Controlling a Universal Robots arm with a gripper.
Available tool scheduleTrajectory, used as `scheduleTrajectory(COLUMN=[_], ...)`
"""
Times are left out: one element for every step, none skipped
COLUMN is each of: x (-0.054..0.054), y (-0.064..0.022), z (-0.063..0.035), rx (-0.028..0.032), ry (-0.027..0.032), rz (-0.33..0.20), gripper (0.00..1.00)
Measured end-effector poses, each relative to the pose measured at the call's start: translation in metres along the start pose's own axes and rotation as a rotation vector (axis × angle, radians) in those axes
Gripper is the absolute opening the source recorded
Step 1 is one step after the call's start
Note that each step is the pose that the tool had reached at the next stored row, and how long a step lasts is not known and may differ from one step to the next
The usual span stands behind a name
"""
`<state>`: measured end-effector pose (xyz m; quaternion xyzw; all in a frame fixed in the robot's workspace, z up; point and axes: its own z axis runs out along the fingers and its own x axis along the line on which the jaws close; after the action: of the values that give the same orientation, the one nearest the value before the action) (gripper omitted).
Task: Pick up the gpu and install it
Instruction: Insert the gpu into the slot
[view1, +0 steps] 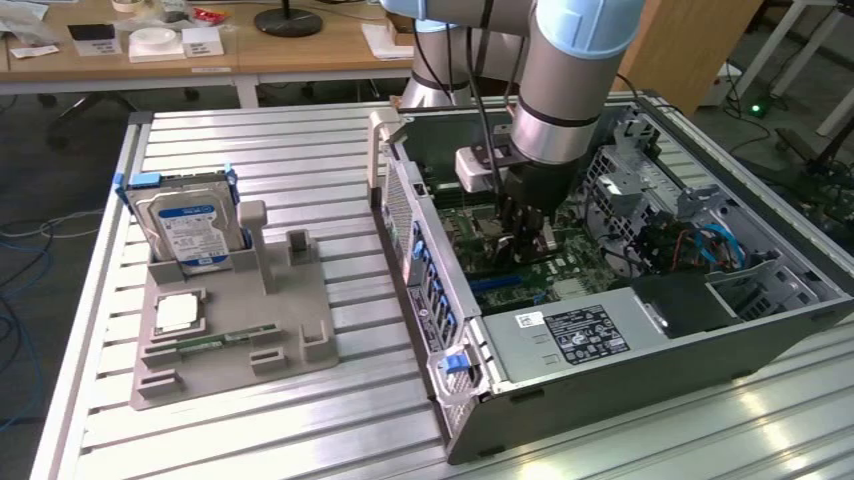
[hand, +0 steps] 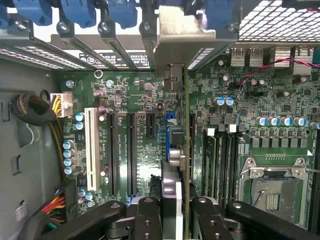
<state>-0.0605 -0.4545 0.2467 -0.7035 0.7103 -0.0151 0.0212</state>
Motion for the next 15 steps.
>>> scheduleTrajectory(x=[0.000,0.000,0.000,0.000,0.000,0.000,0.000,0.000,0.000,0.000,0.000,0.000,0.000,0.000,0.000], y=[0.0008,0.0014,0.0020,0.0022,0.0024,0.0025,0.0027,0.0029,0.0032,0.0035,0.0039,0.0044,0.0051,0.0065,0.0070], z=[0.0002,0.0004,0.0008,0.0013,0.0020,0.0030,0.0044,0.0056,0.0065,0.0072,0.0079,0.0084,0.0089,0.0103,0.0109], rx=[0.0000,-0.0002,-0.0001,-0.0001,0.0000,-0.0001,0.0000,0.0000,-0.0001,-0.0001,-0.0001,-0.0001,-0.0001,-0.0001,0.0000], ry=[0.0001,0.0002,0.0002,0.0000,0.0000,0.0001,0.0000,0.0000,0.0001,0.0001,0.0001,0.0001,0.0002,0.0001,0.0001], rz=[0.000,0.000,0.000,0.000,0.000,0.000,0.000,0.000,0.000,0.000,0.000,0.000,0.000,0.000,0.000], gripper=[0.28,0.28,0.28,0.28,0.28,0.28,0.28,0.28,0.28,0.28,0.28,0.28,0.28,0.28,0.28])
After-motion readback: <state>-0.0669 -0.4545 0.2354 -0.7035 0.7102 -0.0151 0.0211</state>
